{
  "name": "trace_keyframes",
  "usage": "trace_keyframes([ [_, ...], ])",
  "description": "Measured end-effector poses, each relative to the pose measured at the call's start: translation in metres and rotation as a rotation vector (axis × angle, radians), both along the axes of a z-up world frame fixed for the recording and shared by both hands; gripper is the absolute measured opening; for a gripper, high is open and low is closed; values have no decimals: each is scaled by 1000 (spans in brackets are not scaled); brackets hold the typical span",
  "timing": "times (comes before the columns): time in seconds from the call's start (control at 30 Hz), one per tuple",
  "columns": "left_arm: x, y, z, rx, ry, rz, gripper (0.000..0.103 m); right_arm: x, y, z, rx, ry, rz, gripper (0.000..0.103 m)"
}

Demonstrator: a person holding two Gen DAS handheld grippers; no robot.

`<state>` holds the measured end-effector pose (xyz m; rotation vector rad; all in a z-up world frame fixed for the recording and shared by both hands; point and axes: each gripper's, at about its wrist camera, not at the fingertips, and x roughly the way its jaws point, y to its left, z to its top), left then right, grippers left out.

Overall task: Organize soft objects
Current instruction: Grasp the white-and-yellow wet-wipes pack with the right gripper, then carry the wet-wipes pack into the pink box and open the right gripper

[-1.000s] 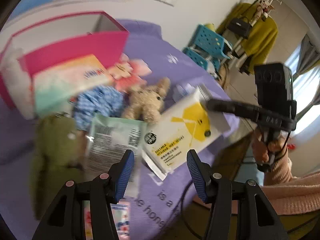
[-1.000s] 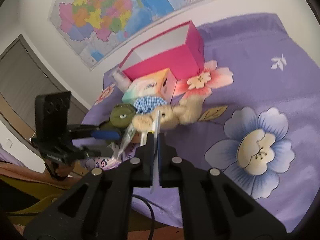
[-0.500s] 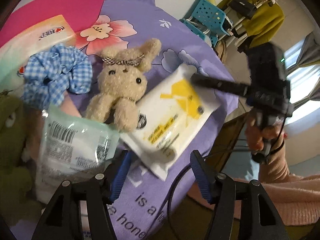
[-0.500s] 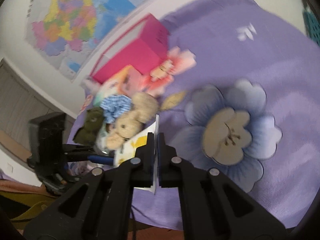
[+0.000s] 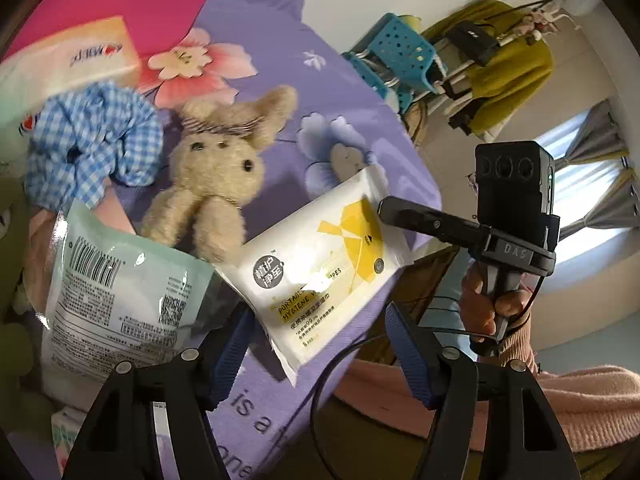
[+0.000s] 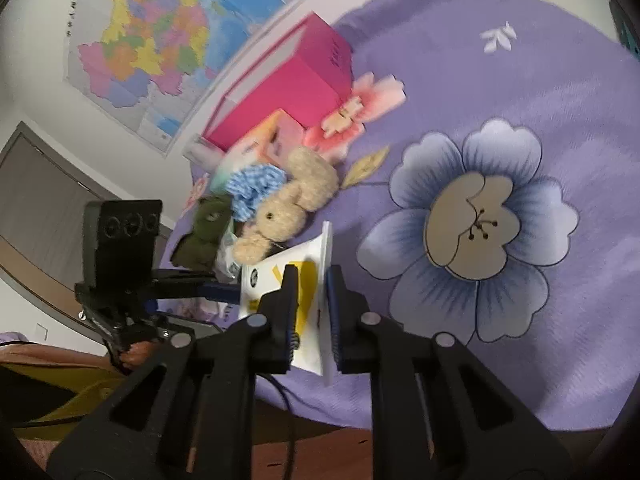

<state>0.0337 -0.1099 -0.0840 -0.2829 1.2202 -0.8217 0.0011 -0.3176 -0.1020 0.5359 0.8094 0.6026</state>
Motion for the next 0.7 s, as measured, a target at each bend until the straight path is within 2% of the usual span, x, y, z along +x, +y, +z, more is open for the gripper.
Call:
trace_keyframes([
  [0.13,-9,0,20,-13,-62,-11,68,-10,3,25,-27,-55,-2,17],
  [0.33,-4,18,54,-19,-151,49,68,-4,14,58,-34,-137,12,17],
  [0.6,14,61,110,24,-313,192,68,43,43,101,9,-236,68,17],
  [0.7,30,76,130,74,-379,247,68,69,59,117,9,-264,84,17],
])
